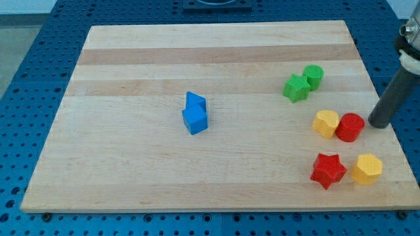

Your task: Push the red circle and yellow heart towards the center

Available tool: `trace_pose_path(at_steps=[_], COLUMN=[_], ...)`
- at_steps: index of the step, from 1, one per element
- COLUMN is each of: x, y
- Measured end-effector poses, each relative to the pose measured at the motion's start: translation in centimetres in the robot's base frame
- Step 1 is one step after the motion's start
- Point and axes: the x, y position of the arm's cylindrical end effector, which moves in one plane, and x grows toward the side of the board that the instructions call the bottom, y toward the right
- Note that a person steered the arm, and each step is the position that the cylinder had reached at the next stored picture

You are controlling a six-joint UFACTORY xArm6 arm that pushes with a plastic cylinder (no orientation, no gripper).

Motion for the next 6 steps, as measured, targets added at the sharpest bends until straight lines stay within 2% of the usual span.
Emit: trace_pose_path(at_steps=[2,6], x=[1.3,1.3], y=[-1.2,-8.2])
